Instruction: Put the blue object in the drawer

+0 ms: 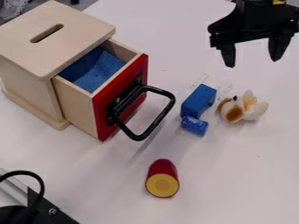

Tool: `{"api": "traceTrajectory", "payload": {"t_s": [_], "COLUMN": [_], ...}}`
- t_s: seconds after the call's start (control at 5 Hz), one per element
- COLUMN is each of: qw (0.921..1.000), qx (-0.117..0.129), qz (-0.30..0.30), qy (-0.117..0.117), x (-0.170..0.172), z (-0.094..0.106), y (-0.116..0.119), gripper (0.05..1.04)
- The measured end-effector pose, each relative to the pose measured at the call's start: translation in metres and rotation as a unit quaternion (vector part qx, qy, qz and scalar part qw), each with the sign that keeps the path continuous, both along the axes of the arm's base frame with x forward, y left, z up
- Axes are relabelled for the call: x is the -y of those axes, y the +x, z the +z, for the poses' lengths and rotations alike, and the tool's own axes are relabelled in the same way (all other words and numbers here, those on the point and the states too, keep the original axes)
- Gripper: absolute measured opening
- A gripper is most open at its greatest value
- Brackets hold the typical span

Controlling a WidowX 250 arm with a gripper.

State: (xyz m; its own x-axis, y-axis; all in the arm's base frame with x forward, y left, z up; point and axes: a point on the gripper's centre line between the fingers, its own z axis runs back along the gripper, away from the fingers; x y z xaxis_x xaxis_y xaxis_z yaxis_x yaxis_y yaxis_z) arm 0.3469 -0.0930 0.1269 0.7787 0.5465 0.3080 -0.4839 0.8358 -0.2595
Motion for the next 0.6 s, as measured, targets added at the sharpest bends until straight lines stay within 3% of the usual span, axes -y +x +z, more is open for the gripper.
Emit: {"api": "traceTrajectory", "payload": {"t_s": [0.2, 0.4, 0.6], "qw": [0.9998, 0.9984, 0.994], "qx": [-0.021, -0.043, -0.078], "qz": [0.001, -0.024, -0.04], "qy": [0.005, 0.027, 0.066], "x": [-0.001, -0.013, -0.028], "z": [-0.014, -0.019, -0.034], "y": [-0.003, -0.008, -0.011], "gripper": [0.997, 0.997, 0.997]}}
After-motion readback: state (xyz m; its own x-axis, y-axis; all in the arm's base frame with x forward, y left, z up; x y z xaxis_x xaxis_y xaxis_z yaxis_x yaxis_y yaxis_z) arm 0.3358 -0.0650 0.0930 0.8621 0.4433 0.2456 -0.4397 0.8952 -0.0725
